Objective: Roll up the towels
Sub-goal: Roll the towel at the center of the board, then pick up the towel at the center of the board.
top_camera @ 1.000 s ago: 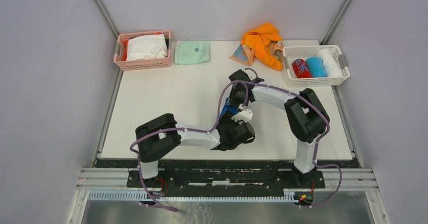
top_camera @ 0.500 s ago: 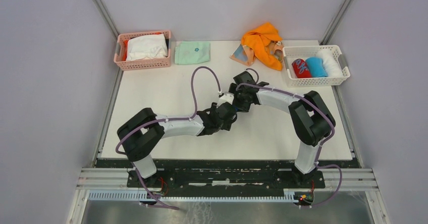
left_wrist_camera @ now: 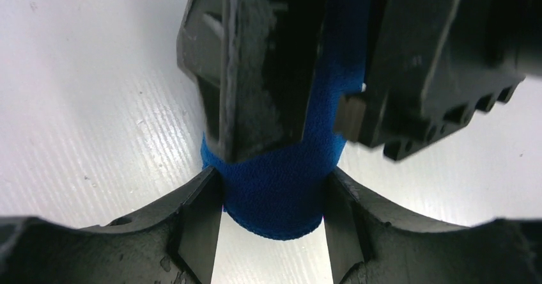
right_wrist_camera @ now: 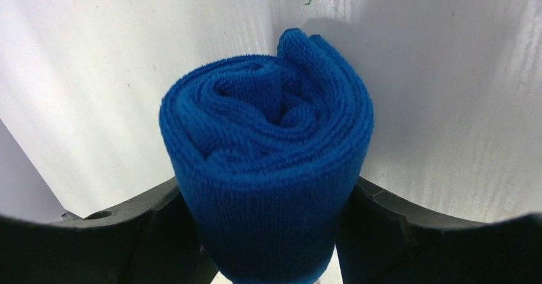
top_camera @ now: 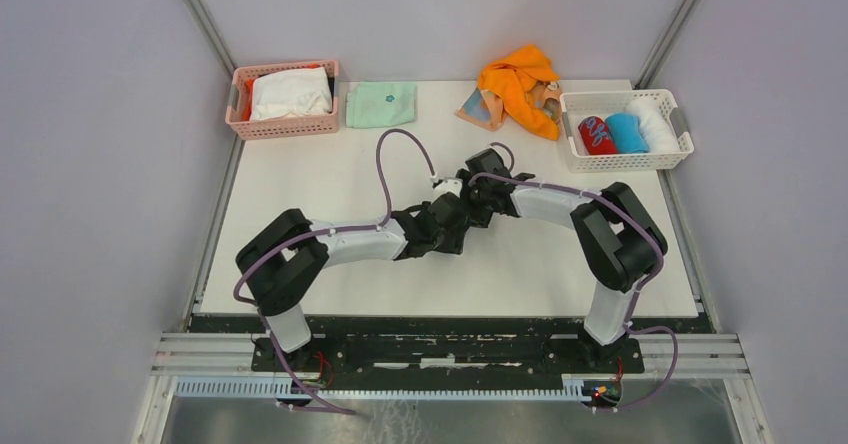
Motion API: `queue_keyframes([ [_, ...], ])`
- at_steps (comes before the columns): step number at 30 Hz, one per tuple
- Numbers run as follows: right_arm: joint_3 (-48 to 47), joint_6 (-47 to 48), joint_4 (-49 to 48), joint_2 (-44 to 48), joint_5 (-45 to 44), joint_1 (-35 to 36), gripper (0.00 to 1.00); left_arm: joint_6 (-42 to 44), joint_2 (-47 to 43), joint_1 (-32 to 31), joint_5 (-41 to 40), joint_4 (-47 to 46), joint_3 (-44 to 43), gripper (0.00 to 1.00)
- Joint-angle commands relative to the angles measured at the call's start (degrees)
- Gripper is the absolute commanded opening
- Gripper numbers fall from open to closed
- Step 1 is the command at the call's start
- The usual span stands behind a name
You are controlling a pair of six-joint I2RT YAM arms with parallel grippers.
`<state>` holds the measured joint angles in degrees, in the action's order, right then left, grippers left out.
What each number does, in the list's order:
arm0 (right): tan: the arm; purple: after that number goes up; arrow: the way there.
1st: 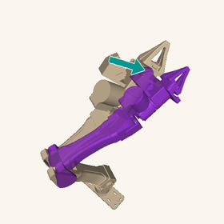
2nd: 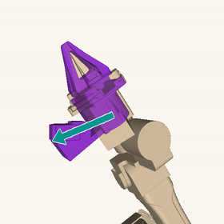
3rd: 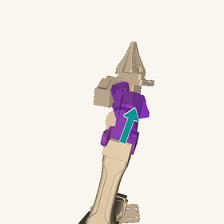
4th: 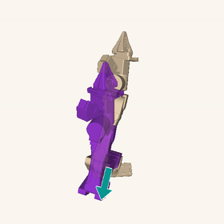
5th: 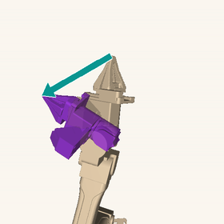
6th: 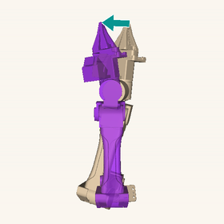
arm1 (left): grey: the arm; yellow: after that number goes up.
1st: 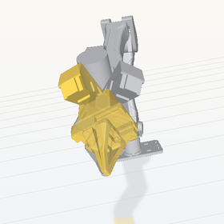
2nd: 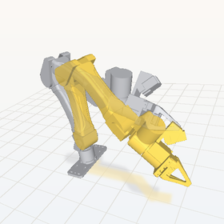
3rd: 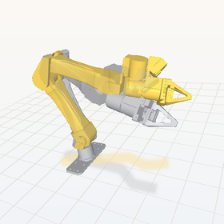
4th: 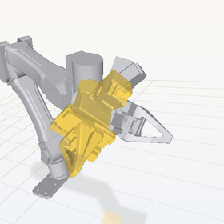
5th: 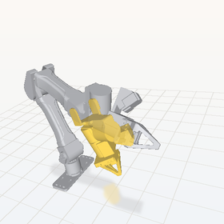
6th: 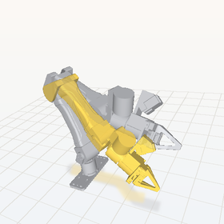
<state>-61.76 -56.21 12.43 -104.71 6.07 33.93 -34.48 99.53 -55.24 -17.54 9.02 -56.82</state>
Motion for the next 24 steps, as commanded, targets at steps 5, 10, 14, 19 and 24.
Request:
queue_keyframes([
  [5, 8.1, -2.0, -10.5, 5.2, -1.0, 2.1, 0.74, -8.4, 3.7, 1.7, 7.1, 2.6, -4.4, 0.61],
  [10, 10.4, 0.0, -14.0, 6.5, -2.6, 2.6, 0.75, -10.1, 3.8, 2.3, 8.5, 1.6, -4.2, 0.60],
  [14, 10.3, 1.0, -14.5, 4.0, -2.8, 3.6, 0.73, -11.2, 3.6, 3.0, 10.0, 0.7, -4.2, 0.60],
  [19, 9.5, 2.4, -13.0, -0.1, -3.2, 4.5, 0.65, -13.2, 1.3, 4.0, 12.8, -3.6, -1.5, 0.60],
  [24, 5.6, 7.3, -4.3, -2.1, -7.8, 4.6, 0.52, -14.6, -4.9, 5.2, 16.4, -11.7, 3.6, 0.67],
])
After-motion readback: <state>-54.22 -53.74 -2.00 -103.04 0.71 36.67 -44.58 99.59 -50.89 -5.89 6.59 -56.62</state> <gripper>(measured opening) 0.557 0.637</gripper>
